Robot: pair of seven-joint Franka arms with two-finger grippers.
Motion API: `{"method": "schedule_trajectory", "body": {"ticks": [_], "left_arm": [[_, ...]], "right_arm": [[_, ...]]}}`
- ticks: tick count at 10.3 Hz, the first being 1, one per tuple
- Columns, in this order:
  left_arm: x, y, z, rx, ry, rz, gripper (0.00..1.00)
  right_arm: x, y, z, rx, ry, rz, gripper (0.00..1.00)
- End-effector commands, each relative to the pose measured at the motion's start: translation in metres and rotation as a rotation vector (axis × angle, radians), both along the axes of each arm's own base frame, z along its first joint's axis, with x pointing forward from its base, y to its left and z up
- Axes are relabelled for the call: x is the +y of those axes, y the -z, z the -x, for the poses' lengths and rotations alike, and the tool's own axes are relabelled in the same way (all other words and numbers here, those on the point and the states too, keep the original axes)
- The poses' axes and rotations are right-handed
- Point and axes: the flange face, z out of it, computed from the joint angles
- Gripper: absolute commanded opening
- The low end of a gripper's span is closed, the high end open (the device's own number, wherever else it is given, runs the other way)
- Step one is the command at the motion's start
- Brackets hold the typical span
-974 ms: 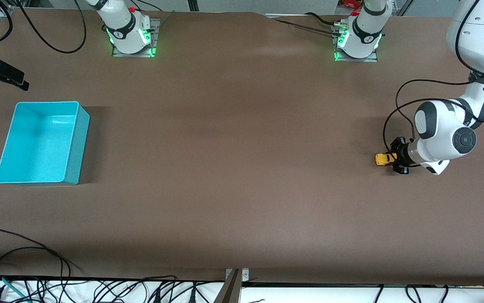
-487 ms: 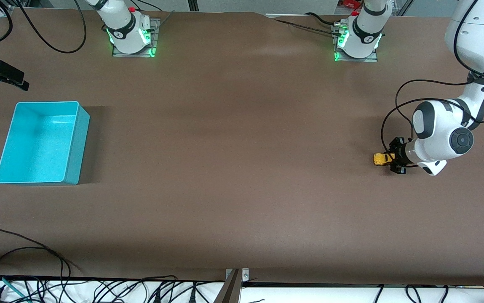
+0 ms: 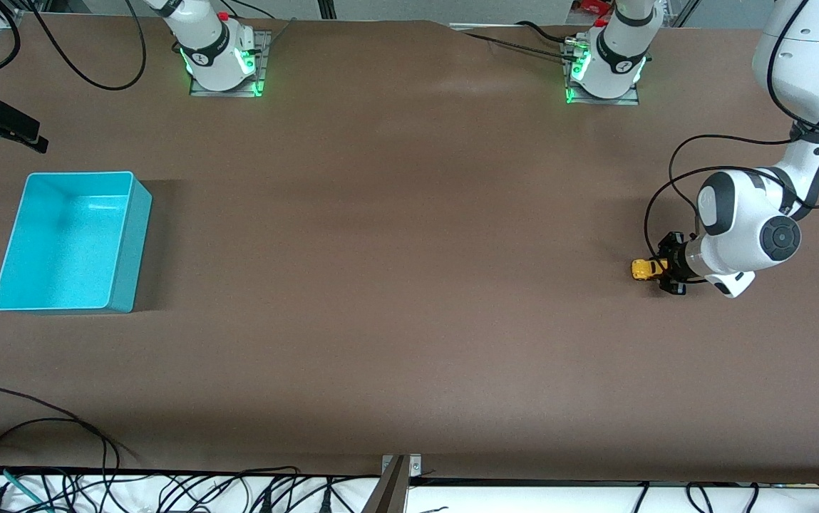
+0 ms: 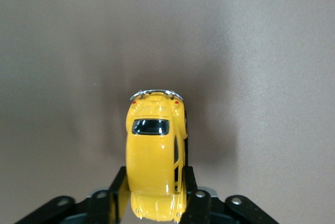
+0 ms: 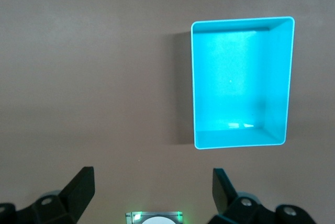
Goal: Wind up and store yellow beetle car
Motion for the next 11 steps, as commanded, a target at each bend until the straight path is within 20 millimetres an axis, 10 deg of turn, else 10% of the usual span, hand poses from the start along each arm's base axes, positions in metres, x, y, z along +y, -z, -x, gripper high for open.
{"method": "schedule_trajectory", "body": {"ticks": [1, 11], "left_arm": [[-0.002, 0.017, -0.004, -0.018, 0.025, 0.002, 1.00], [-0.004, -0.029, -0.016, -0.028, 0.053, -0.008, 1.00]], "right_arm": [[0.004, -0.010, 0.002, -0.007, 0.002, -0.001, 1.00], [0.005, -0.008, 0.002, -0.001, 0.002, 0.001, 1.00]]}}
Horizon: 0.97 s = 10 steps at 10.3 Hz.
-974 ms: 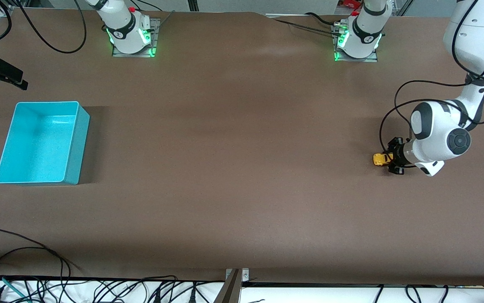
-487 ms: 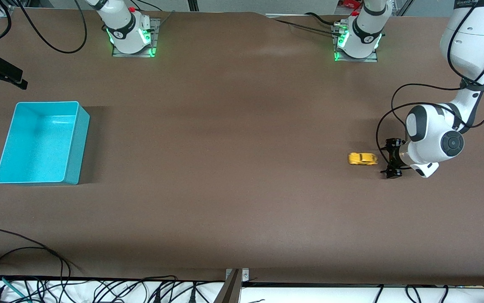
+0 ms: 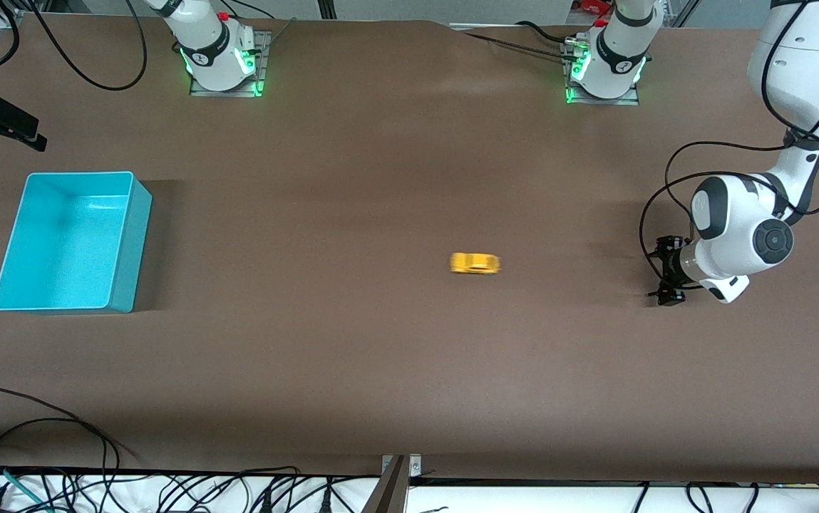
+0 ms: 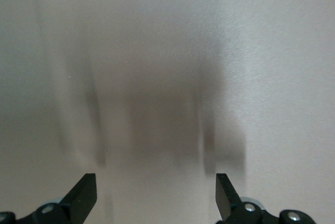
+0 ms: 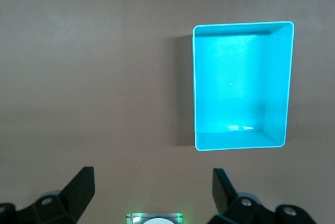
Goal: Wind up and store yellow beetle car
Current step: 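Raise the left gripper away while the right gripper reaches the car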
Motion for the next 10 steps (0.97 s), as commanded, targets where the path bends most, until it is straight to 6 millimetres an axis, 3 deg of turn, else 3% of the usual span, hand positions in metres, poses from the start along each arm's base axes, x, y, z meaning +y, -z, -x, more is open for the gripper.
{"method": "schedule_trajectory", "body": {"ticks": [1, 4, 6, 8, 10], "left_arm": [[-0.006, -0.032, -0.014, 0.009, 0.108, 0.002, 0.99], [-0.011, -0.095, -0.035, -0.026, 0.425, 0.036, 1.00], [-0.012, -0.123, -0.045, -0.010, 0.665, 0.077, 1.00], [-0.011, -0.154, -0.055, -0.017, 0.841, 0.107, 1.00], [-0.007, -0.189, -0.062, -0.015, 0.958, 0.138, 1.00]], "right_arm": [[0.005, -0.005, 0.002, 0.001, 0.003, 0.000, 1.00], [0.007, -0.006, 0.002, 0.000, -0.001, 0.002, 1.00], [0.036, -0.008, 0.003, -0.002, 0.022, 0.022, 1.00], [0.034, -0.008, 0.004, 0.007, 0.035, 0.020, 1.00], [0.019, -0.001, 0.002, 0.023, 0.069, 0.011, 1.00]]}}
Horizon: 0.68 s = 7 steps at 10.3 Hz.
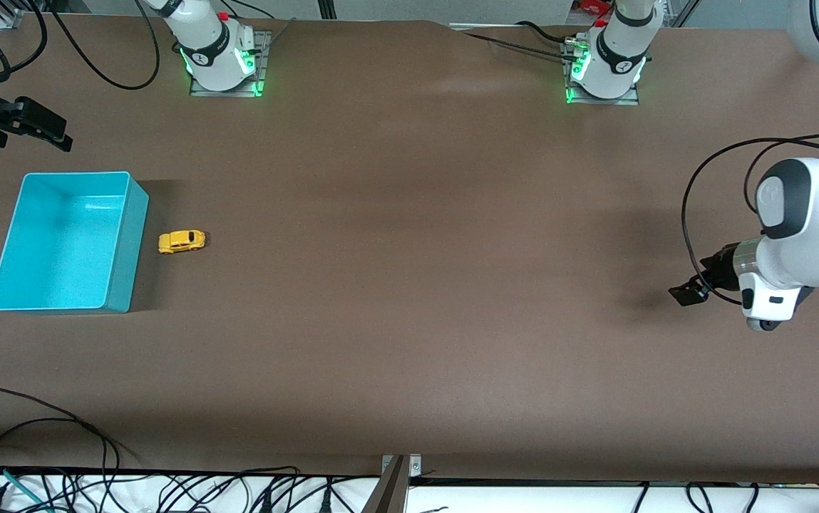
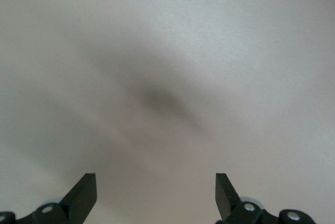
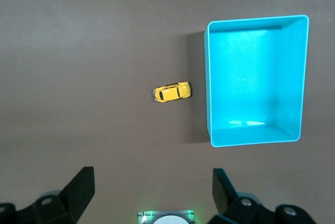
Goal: Wind up and store yellow beetle car
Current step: 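Raise the left gripper away while the right gripper reaches the car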
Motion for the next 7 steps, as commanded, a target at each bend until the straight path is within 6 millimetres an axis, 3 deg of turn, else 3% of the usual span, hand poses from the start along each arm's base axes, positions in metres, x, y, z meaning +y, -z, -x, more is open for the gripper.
{"method": "schedule_trajectory", "body": {"ticks": [1, 5, 7], "left_arm": [[0.005, -0.053, -0.009, 0.006, 0.174, 0.025, 1.00], [0.003, -0.145, 0.001, -0.078, 0.401, 0.021, 1.00], [0.007, -0.171, 0.019, -0.057, 0.470, 0.022, 1.00]], "right_arm": [[-0.015, 0.008, -0.001, 0.034, 0.070, 0.006, 1.00], [-0.019, 0.085, -0.033, 0.128, 0.295, 0.042, 1.00], [-0.021, 0.148, -0.047, 0.120, 0.474, 0.080, 1.00]]}}
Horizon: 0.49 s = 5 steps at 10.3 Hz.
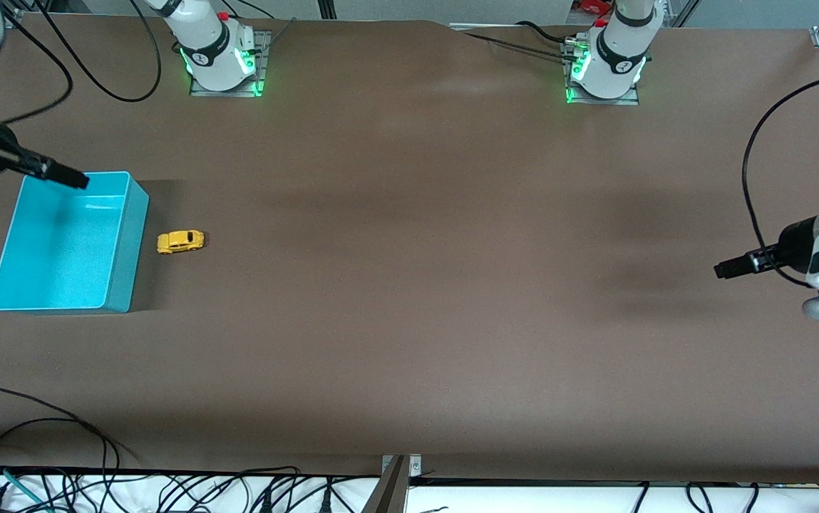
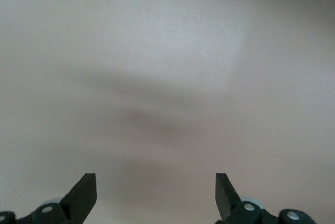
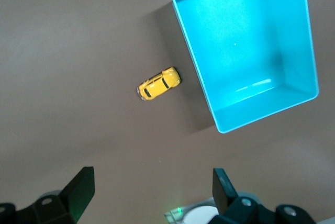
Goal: Wind up and store yellow beetle car
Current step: 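Lower the right gripper and grasp the yellow car beside the bin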
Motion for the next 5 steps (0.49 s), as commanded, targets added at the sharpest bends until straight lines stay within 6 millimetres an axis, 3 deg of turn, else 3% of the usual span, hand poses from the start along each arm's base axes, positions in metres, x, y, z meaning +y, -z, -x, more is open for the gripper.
{"method": "schedule_trajectory", "body": {"ticks": [1, 3, 5], "left_arm": [[0.003, -0.033, 0.023, 0.024, 0.098, -0.029, 1.00], [0.017, -0.037, 0.026, 0.031, 0.135, -0.120, 1.00], [0.014, -0.038, 0.027, 0.031, 0.136, -0.109, 1.00]], "right_arm": [[-0.002, 0.068, -0.006, -0.005, 0.207, 0.056, 1.00], [-0.001, 0.121, 0.001, -0.011, 0.402, 0.096, 1.00], [-0.002, 0.175, 0.017, -0.050, 0.533, 0.110, 1.00]]}}
